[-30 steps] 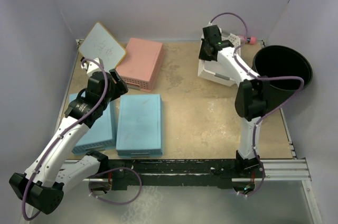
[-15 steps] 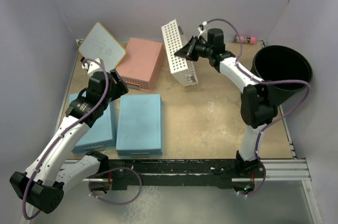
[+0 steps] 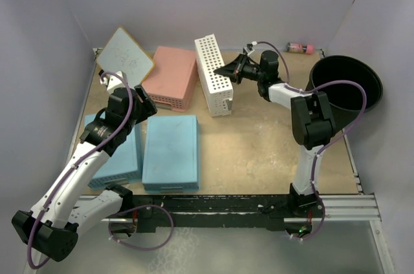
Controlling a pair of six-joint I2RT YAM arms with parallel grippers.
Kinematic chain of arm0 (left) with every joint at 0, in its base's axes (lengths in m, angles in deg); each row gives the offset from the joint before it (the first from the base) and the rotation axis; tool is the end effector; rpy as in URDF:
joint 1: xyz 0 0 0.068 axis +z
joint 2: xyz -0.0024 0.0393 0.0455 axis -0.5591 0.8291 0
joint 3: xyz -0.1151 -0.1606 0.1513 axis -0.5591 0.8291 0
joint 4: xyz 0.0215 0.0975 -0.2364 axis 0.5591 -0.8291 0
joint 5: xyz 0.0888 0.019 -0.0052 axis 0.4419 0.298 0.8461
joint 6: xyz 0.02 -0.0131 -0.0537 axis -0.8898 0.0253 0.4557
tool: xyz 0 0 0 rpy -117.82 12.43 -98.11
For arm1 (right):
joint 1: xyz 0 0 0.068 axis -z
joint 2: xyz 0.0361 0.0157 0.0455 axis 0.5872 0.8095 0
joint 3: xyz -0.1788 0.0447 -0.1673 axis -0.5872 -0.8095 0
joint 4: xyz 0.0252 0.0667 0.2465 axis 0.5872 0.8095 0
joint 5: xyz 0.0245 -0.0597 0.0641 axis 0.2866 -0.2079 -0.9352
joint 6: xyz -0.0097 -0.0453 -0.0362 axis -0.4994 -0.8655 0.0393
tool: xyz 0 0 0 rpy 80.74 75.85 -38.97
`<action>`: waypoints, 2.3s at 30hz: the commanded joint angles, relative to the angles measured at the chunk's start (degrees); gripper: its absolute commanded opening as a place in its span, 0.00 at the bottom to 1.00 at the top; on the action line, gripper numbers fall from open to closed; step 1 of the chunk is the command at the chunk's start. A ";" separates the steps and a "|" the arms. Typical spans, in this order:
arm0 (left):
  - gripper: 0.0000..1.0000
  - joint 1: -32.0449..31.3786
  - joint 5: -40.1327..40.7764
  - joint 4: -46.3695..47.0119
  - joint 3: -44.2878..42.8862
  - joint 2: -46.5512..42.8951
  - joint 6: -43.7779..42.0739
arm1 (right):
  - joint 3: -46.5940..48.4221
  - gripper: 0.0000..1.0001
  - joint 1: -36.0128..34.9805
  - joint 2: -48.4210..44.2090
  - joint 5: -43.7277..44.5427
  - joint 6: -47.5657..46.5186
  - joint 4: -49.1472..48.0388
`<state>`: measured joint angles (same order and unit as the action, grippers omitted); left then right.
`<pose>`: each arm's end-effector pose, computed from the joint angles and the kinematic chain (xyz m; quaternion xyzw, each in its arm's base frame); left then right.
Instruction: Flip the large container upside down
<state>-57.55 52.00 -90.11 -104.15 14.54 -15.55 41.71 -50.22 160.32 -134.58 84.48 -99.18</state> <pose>0.1998 -0.0705 0.3157 -0.2263 0.8375 -0.1238 0.4817 0.4289 0.1431 0.2294 0.0709 0.6984 0.6734 0.2316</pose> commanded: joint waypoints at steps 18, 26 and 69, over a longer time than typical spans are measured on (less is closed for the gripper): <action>0.63 0.03 -1.03 2.44 -0.45 0.33 -1.23 | 0.46 0.63 6.88 -6.61 13.42 -24.19 31.52; 0.63 0.05 -1.92 3.44 -0.26 1.49 -1.24 | -0.71 0.67 6.88 -9.93 14.54 -25.25 31.52; 0.63 0.02 -2.49 4.50 1.09 1.86 -1.67 | 8.01 0.42 1.96 -18.82 36.74 -47.47 50.38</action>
<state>-57.55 49.58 -88.28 -103.27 17.23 -15.73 50.06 -48.38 144.98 -99.89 36.38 -48.65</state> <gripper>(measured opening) 0.632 0.427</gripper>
